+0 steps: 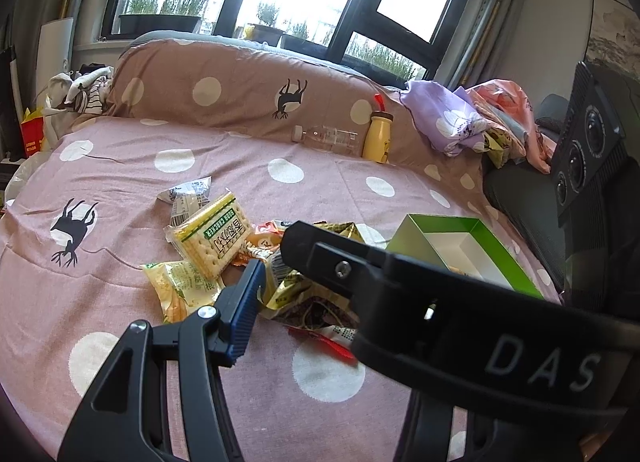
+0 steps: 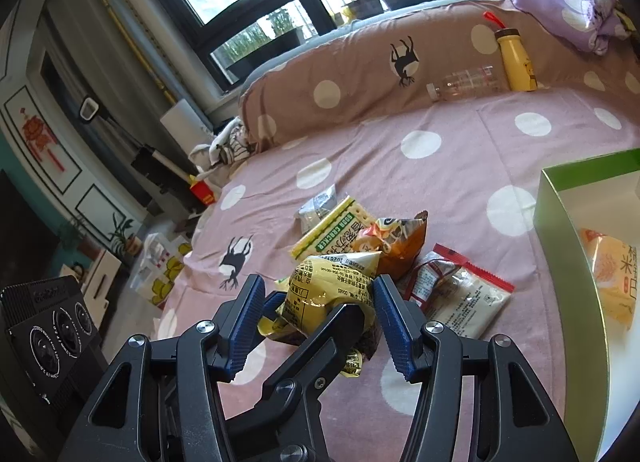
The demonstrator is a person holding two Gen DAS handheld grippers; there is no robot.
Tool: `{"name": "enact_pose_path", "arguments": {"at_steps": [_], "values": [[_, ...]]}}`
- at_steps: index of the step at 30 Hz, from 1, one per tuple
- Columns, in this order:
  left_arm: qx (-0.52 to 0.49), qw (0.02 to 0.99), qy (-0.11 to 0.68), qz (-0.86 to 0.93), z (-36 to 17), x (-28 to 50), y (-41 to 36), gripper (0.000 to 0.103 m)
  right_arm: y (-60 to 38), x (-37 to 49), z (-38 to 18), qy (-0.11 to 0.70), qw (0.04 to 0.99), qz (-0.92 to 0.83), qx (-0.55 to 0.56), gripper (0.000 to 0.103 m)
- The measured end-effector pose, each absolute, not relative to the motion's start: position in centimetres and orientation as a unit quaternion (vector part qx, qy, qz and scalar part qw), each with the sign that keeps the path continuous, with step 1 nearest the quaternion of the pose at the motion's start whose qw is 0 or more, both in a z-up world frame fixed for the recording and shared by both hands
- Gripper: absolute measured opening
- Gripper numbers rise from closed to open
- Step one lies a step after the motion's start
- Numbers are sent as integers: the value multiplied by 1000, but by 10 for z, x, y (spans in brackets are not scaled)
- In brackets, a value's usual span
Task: Organize snacks
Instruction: 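Lift and carry the yellow wrapper with the right gripper to the box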
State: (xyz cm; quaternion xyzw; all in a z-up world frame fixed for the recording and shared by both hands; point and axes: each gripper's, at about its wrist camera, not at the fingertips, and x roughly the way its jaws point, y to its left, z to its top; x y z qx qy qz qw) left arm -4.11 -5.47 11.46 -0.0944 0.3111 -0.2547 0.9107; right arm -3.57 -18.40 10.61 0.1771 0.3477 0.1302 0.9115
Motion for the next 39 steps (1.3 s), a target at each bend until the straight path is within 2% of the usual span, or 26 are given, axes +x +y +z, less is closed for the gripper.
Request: {"name": "enact_pose_path", "arguments": {"at_steps": [4, 39], "values": [[-94, 912, 306, -256, 115, -43, -57, 49, -183, -37, 107, 346, 915, 121, 168, 60], [-97, 912, 268, -296, 136, -56, -74, 48, -195, -59, 130, 304, 935, 95, 157, 60]]}}
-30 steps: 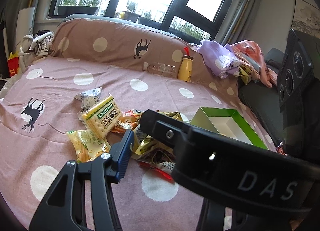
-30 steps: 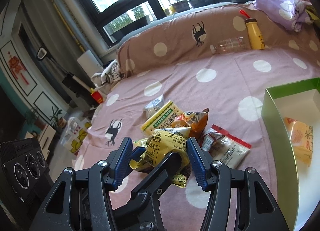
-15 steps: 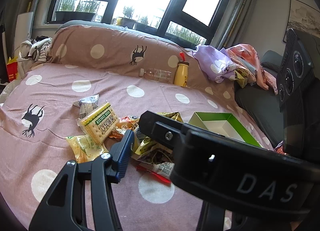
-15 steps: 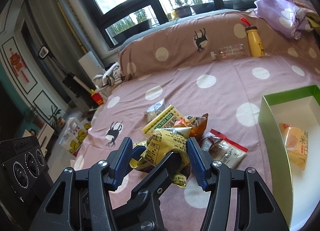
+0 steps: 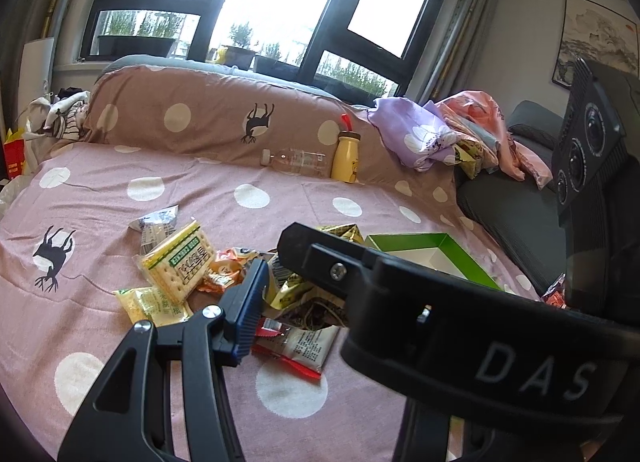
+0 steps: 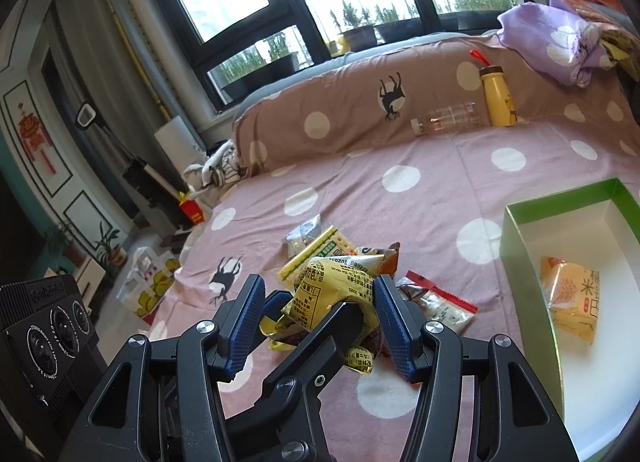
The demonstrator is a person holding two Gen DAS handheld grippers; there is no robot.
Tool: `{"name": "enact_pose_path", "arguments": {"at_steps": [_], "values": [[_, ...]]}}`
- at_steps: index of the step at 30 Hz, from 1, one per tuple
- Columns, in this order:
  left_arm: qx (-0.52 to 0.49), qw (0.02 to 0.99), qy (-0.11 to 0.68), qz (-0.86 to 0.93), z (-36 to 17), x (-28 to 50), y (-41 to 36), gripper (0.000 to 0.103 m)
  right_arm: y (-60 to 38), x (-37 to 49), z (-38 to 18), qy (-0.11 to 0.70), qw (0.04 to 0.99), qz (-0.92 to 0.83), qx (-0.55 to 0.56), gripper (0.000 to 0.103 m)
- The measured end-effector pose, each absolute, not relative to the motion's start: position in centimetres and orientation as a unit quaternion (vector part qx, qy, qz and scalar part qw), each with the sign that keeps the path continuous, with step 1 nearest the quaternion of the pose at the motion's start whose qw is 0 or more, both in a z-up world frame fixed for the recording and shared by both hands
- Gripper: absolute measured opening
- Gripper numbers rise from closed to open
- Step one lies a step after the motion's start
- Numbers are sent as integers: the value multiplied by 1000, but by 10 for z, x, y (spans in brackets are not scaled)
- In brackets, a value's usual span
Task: Organize snacks
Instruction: 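Lift and carry the yellow wrapper with the right gripper to the box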
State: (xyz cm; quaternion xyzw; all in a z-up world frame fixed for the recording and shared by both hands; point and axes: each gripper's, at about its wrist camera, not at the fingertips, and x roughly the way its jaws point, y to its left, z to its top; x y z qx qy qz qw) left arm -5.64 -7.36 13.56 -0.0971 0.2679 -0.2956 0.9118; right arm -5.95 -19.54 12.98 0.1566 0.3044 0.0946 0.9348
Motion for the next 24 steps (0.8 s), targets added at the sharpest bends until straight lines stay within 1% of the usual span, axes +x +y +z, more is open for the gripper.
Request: {"name": "enact_pose_path", "arguments": {"at_steps": [11, 24], "values": [[-75, 901, 270, -330, 147, -53, -111, 47, -235, -67, 137, 286, 936, 59, 195, 60], [-13, 888, 268, -374, 154, -51, -168, 47, -289, -79, 135, 269, 932, 20, 244, 60]]}}
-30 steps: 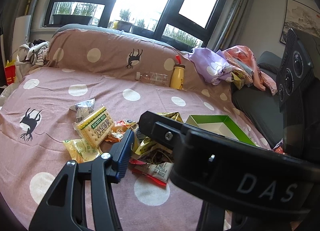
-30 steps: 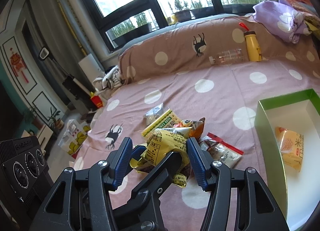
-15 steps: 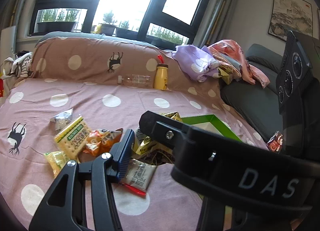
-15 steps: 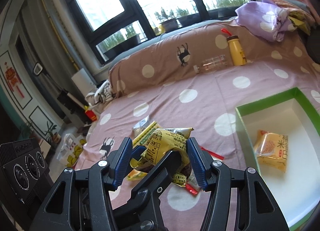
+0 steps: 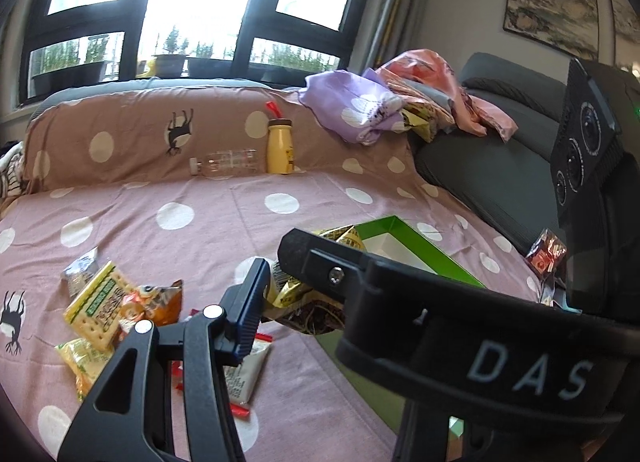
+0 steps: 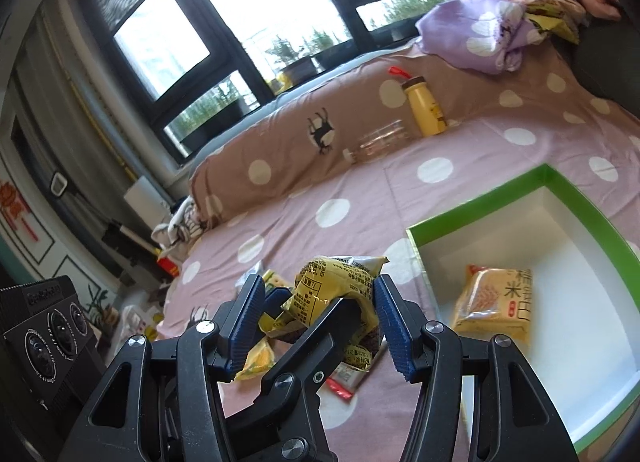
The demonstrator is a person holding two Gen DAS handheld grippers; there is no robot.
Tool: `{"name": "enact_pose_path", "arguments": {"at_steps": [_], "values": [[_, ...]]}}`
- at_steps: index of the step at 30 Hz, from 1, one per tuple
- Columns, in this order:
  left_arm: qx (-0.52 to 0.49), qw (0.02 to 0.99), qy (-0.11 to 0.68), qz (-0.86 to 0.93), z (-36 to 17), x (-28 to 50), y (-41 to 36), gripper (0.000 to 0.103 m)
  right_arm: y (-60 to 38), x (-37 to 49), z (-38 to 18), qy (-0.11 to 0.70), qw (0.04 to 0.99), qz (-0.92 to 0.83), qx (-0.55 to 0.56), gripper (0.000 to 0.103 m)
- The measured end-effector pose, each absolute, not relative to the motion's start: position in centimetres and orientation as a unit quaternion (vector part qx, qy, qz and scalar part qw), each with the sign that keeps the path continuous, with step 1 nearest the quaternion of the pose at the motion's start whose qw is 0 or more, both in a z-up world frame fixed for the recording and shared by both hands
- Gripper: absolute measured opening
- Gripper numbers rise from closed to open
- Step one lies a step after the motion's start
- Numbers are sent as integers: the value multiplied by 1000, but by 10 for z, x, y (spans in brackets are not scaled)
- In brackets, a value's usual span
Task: Organize snacks
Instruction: 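Lift and carry the yellow wrapper with the right gripper to the box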
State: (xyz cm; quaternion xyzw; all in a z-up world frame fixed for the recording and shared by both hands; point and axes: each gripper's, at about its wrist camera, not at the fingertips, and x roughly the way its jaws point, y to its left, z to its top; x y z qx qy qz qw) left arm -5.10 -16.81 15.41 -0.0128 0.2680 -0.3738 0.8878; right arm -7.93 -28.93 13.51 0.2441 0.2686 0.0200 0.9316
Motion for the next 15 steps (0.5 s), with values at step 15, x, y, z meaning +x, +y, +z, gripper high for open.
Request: {"name": "enact_pose_path", "arguments": {"at_steps": [15], "values": [[35, 850, 302, -431, 145, -50, -236, 47, -359, -96, 118, 266, 911, -45, 312, 60]]}}
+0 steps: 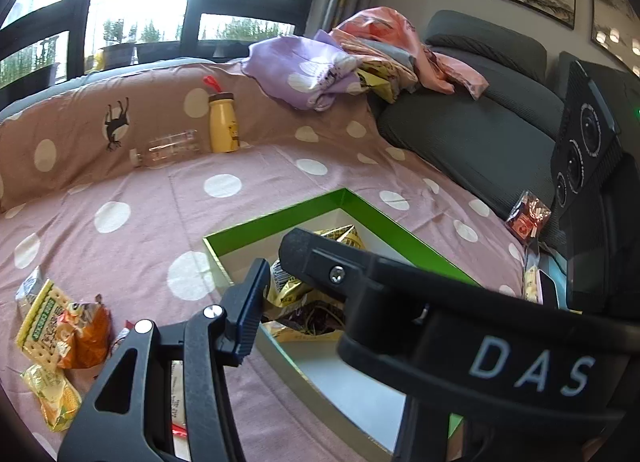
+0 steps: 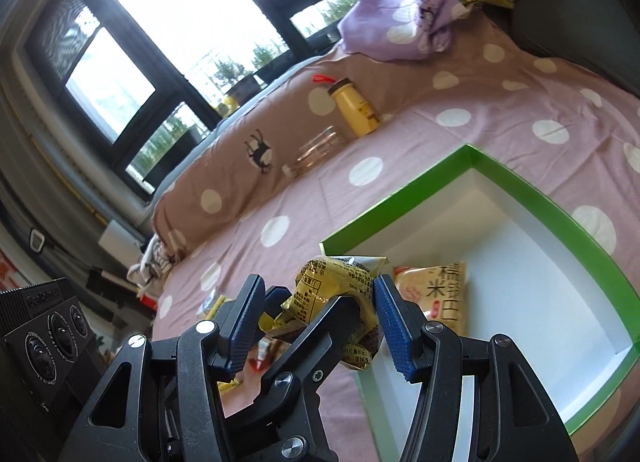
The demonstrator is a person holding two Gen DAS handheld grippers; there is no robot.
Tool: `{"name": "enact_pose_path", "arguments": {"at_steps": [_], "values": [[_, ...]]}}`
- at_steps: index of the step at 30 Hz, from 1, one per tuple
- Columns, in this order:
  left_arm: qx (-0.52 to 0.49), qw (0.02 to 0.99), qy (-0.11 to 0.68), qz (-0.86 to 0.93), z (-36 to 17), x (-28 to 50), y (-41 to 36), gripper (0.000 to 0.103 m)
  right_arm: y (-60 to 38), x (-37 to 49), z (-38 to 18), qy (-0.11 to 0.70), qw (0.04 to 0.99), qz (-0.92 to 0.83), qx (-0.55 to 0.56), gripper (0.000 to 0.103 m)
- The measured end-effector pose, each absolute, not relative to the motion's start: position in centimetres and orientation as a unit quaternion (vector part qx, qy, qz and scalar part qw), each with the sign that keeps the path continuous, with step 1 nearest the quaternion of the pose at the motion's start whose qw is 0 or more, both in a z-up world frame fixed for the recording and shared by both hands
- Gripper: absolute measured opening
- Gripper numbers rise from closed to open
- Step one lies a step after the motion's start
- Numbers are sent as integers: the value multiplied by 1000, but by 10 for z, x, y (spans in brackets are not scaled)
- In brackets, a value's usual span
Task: Organize snacks
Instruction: 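Lift and carry the yellow wrapper with the right gripper to the box, then lower the wrapper into the box and open the right gripper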
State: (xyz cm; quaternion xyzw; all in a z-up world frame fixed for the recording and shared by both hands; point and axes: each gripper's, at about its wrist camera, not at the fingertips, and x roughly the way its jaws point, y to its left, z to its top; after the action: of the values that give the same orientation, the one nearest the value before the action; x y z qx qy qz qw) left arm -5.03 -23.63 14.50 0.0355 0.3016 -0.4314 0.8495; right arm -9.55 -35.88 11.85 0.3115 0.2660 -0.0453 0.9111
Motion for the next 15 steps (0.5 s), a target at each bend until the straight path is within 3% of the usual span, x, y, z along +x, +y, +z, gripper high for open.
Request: {"name": "enact_pose_path", "arguments": {"at_steps": [15], "values": [[76, 816, 333, -466, 133, -53, -282, 47, -401, -106, 100, 274, 887, -89, 361, 60]]}}
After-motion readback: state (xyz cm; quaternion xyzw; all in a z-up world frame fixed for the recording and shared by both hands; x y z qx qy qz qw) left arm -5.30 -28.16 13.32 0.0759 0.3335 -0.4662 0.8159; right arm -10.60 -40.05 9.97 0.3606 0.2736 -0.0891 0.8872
